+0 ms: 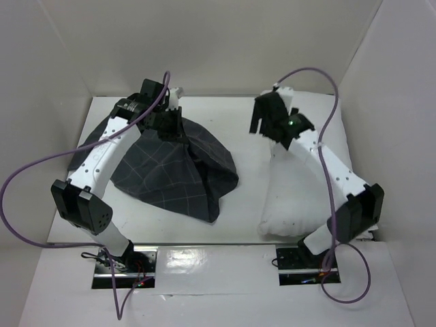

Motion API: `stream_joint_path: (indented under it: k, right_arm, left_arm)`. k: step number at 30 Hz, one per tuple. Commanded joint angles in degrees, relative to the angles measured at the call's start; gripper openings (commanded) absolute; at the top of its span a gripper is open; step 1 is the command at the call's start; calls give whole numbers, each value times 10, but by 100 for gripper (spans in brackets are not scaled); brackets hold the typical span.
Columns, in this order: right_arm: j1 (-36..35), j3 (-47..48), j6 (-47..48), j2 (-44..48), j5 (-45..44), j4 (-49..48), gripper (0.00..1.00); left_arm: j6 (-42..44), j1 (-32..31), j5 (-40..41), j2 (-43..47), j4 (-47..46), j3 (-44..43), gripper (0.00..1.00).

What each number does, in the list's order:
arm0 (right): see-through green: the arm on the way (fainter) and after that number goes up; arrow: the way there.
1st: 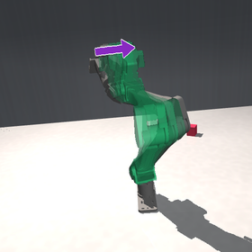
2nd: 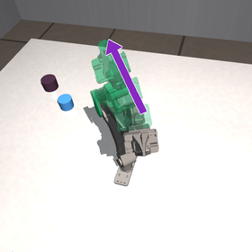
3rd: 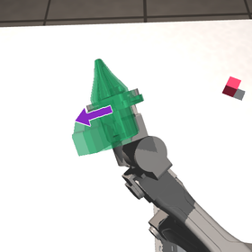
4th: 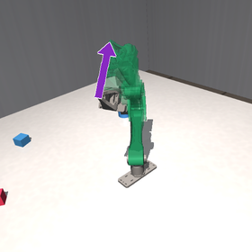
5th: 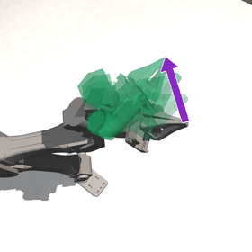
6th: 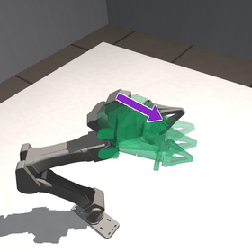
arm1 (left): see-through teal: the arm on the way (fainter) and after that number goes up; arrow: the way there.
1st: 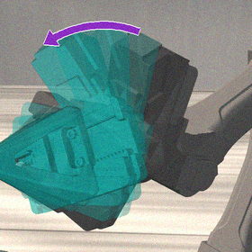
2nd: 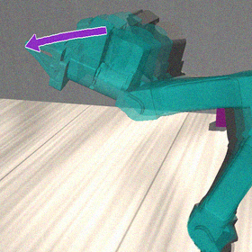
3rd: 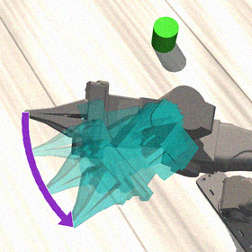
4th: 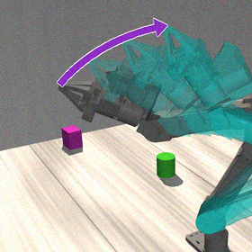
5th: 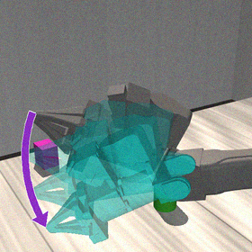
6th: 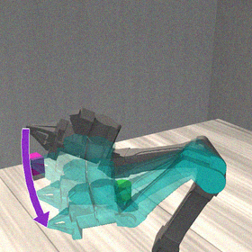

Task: Put the pillow into the pillowcase

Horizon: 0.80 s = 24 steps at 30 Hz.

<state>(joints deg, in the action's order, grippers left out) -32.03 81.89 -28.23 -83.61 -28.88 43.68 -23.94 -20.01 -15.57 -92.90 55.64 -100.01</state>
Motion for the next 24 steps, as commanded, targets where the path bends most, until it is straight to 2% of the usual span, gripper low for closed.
stream_joint_path:
  k: [1, 3, 6, 7, 8, 11, 12, 15, 16, 17, 19, 21, 24]
  right_arm:
    - [92, 94, 52, -96, -88, 63, 94]
    - [126, 129, 77, -148, -73, 56, 94]
    - [170, 249, 112, -284, -66, 62, 91]
    - [170, 250, 113, -313, -66, 62, 90]
    - [184, 313, 113, -341, -72, 77, 88]
    - [201, 420, 121, -436, -37, 101, 71]
    - [201, 437, 130, -453, -20, 101, 45]
    - [193, 506, 138, -500, 47, 106, 0]
    - [187, 524, 143, -506, 68, 106, 0]
    - [170, 535, 161, -506, 133, 106, 0]
    - [144, 525, 177, -489, 171, 61, 0]
    - [93, 476, 216, -444, 222, 7, 0]
    - [15, 374, 265, -366, 231, -47, 0]
  left_arm:
    - [7, 3, -25, 17, -20, 8, 0]
    - [7, -2, -31, 17, -25, 8, 0]
    - [0, -2, -31, 11, -31, 8, 0]
    - [0, -2, -31, 11, -31, 8, 0]
    - [0, -2, -25, 4, -31, 8, 0]
    - [-5, -2, -2, 4, -31, 8, 0]
    - [-5, -2, 5, 4, -31, 8, 0]
    - [-11, 9, 5, -1, -31, 2, 0]
    - [-11, 9, 5, -1, -31, -5, 0]
    - [-11, 9, 5, -1, -31, -5, 0]
    - [-11, 16, 12, -1, -31, -5, 0]
    - [-11, 22, 12, 4, -31, -5, 0]
    - [-17, 32, 12, 4, -31, -5, 0]
